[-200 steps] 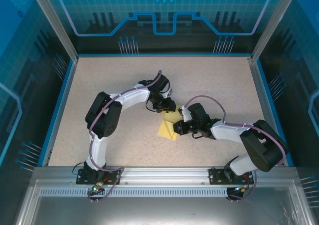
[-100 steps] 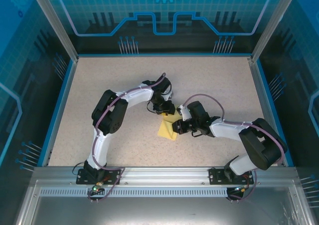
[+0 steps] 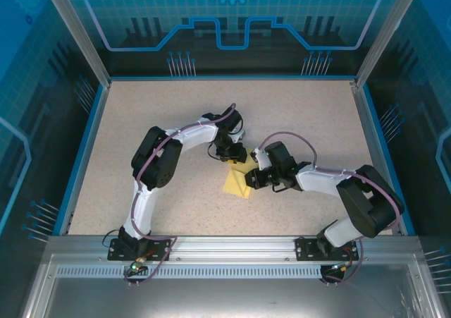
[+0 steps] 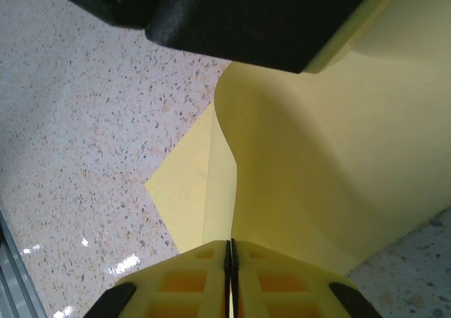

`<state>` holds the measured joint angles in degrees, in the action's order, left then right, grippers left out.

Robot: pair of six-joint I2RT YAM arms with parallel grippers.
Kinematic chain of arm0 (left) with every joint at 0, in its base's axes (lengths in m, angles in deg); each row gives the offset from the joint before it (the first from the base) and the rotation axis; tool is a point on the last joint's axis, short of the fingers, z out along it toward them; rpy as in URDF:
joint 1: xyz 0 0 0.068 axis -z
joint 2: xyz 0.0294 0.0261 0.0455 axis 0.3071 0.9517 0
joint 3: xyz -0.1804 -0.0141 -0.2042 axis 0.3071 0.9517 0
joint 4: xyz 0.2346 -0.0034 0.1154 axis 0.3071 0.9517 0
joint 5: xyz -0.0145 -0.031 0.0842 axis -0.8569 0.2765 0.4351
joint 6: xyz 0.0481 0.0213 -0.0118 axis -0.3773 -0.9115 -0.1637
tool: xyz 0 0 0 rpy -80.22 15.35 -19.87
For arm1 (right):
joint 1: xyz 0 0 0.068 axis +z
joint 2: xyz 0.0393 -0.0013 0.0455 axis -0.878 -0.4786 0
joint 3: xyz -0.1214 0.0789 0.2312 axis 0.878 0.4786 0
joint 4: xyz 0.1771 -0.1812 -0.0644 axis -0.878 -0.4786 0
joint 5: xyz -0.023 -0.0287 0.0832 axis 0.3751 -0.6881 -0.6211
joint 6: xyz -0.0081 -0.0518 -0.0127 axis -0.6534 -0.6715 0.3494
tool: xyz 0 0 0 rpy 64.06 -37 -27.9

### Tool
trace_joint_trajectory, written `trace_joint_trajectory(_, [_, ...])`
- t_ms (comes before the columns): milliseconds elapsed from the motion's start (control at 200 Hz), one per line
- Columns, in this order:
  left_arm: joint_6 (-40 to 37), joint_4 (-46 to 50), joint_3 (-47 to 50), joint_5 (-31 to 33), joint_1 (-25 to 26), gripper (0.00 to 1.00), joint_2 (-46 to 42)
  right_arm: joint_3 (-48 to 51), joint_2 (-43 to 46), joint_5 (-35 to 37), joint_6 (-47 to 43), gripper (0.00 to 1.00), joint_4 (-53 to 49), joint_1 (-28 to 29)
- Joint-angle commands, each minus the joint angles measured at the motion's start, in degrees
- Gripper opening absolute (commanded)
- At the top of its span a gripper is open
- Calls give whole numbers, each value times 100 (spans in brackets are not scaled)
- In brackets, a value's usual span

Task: Fold a paper plane with a square sheet of paper (pick it up from the middle)
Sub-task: Fold the triangle a second time at the center of the table.

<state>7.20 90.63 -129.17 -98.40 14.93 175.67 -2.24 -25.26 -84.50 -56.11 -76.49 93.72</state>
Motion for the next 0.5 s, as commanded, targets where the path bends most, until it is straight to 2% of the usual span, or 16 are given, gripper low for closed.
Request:
trace_joint_trajectory(0, [-153, 240, -101, 171, -22, 37, 236, -184, -116, 110, -194, 11, -294, -123])
trace_joint_trajectory(495, [-189, 286, -179, 152, -23, 37, 316, -488, -427, 245, -532, 11, -717, -242])
